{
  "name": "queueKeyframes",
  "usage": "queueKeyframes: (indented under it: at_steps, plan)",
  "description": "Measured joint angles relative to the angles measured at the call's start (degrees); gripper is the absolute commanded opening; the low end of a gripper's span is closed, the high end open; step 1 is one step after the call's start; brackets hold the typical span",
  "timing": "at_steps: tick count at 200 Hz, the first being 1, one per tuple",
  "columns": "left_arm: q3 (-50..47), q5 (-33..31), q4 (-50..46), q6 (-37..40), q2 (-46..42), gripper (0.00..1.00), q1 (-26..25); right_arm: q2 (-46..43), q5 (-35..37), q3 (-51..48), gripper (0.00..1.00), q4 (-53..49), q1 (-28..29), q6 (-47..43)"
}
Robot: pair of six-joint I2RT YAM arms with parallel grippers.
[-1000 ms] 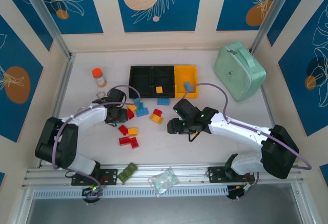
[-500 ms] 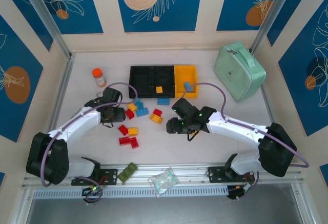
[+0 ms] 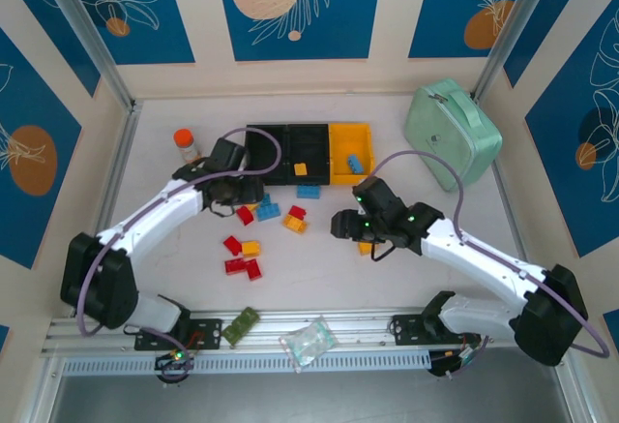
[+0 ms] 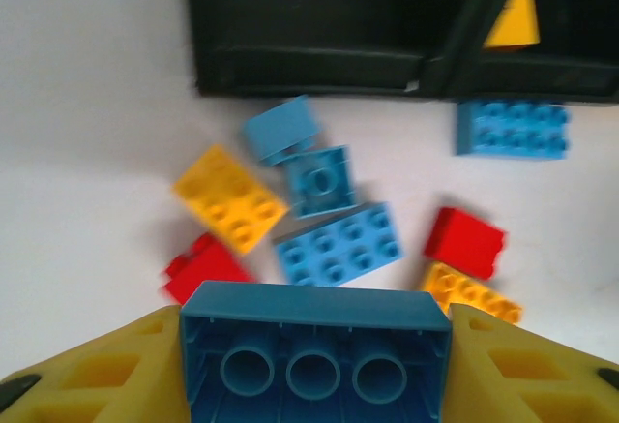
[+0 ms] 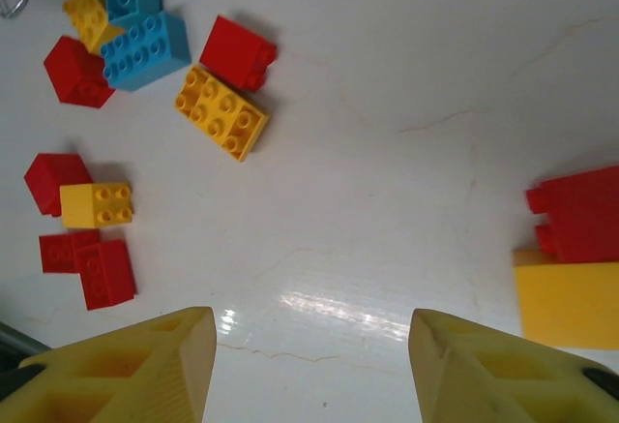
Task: Sort the legos into containers by color
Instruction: Place the lego in the container.
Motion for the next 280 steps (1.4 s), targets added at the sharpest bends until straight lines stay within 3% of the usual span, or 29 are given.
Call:
queueKeyframes:
  at_steps: [50, 112, 241, 280]
  plan:
    - [13.79, 1.4, 1.73, -0.33, 13.11, 0.54, -6.58, -6.01, -0.04, -2.71, 0.55, -2.38, -5.31, 0.02]
    - [33.62, 2.84, 1.68, -0.72, 29.64, 0.54, -11.3, -9.66, -0.04, -5.95, 0.55, -3.69, -6.29, 1.05]
    - [71.73, 2.91, -8.48, 1.88, 56.3, 0.54, -13.94, -12.28, -0.04, -8.24, 0.55, -4.85, -7.96, 2.43]
    - [72.5, 2.34, -10.16, 2.99, 57.18, 0.68, -14.47, -13.03, -0.07, -8.26, 0.55, -4.92, -8.7, 2.43]
